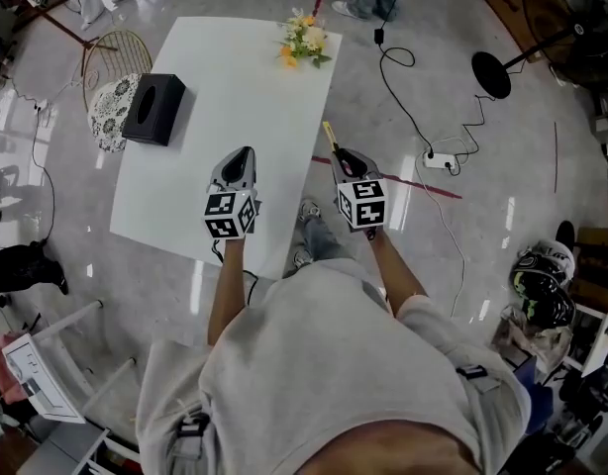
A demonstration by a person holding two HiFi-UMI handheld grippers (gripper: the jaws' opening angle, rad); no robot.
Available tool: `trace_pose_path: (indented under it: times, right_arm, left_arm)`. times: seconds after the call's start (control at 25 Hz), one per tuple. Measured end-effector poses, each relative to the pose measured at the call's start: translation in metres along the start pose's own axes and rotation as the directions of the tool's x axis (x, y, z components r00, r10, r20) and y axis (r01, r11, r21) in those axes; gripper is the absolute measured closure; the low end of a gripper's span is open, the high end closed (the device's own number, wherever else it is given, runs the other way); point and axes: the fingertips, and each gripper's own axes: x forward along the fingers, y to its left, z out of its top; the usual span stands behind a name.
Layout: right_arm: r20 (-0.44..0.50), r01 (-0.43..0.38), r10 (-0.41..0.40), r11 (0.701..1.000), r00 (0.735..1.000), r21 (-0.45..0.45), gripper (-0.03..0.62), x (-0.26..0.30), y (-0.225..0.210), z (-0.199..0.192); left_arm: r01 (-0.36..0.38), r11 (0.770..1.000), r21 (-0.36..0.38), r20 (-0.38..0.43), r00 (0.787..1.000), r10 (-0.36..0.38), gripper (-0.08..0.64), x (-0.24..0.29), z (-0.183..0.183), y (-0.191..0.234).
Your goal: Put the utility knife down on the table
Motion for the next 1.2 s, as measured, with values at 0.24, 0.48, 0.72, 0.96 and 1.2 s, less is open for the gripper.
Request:
trace_pose_path:
  times: [0.24, 0.48, 0.72, 0.96, 1.2]
  right_arm:
    - [-0.047, -0.019, 0.019, 1.0, 0.999, 0.001, 0.509, 0.021, -0.006, -0.008]
    - [-0.089, -0.039, 0.04, 0.999, 0.995, 0.004, 0.509, 0.037, -0.012, -0.017]
    - [-0.131, -0.061, 0.061, 0.998, 0.989, 0.003, 0.509, 0.055, -0.016, -0.025]
    - [-0.163, -0.078, 0.075, 0.997, 0.984, -0.008, 0.509, 0.077, -0.023, -0.029]
    - [-0.185, -0.092, 0.084, 0.995, 0.979, -0.033, 0.509, 0.102, -0.031, -0.024]
  left_arm:
    - [-0.014, 1.0, -0.025, -0.036, 0.999, 0.013, 0.534, 0.018, -0.012, 0.01]
    - [-0.02, 0.999, -0.041, -0.073, 0.997, 0.017, 0.534, 0.033, -0.024, 0.011]
    - [-0.037, 0.998, -0.051, -0.106, 0.994, 0.031, 0.534, 0.041, -0.032, 0.017]
    - [-0.05, 0.997, -0.063, -0.135, 0.99, 0.041, 0.534, 0.047, -0.044, 0.022]
    - [-0.063, 0.995, -0.075, -0.153, 0.987, 0.051, 0.534, 0.051, -0.048, 0.024]
